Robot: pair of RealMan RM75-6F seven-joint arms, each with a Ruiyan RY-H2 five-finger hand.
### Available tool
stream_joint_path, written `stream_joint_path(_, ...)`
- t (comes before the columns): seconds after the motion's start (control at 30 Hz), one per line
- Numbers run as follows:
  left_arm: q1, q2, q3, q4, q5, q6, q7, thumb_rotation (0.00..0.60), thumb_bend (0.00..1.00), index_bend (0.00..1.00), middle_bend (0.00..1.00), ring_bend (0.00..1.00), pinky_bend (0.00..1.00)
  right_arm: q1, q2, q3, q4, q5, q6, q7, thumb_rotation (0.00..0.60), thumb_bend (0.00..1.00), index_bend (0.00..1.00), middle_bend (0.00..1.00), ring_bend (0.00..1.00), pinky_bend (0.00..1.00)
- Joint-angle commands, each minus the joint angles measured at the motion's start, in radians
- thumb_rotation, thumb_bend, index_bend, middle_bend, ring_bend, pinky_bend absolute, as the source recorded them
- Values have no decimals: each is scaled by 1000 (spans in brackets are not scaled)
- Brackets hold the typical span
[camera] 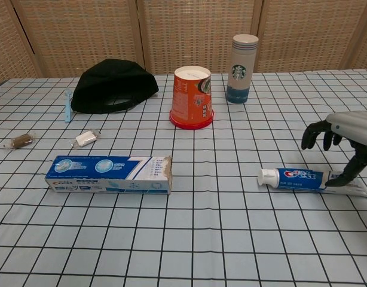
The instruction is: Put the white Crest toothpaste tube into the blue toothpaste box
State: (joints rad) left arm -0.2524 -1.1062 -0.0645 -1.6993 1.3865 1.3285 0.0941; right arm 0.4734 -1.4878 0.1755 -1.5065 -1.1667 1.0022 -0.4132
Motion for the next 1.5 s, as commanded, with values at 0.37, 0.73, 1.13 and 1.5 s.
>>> stream_joint_path(0.37, 2, -3, -2, -1, 1, -2, 6, 600, 0, 0, 0, 0, 0, 17, -31, -26, 29, 44, 4, -23, 600, 235, 417, 450, 436, 404)
stream_joint_path(0.73, 2, -3, -4, -2, 0, -5, 4, 600, 0, 0, 0, 0, 0, 15, -73, -55, 111, 23, 13, 8, 600, 319, 424, 454, 435, 403)
stream_joint_path(1.13, -2, -3, -10, 5, -13, -20, -10, 600, 0, 0, 0, 0, 0, 19, -94, -67, 162, -10, 20, 47, 600, 475, 598, 590, 557, 499)
stream_joint_path(1.5, -10, -16, -9, 17, -13, -34, 1, 600, 0, 0, 0, 0, 0, 3, -18, -51, 89, -82, 80, 146, 600, 573, 668, 650, 614, 523)
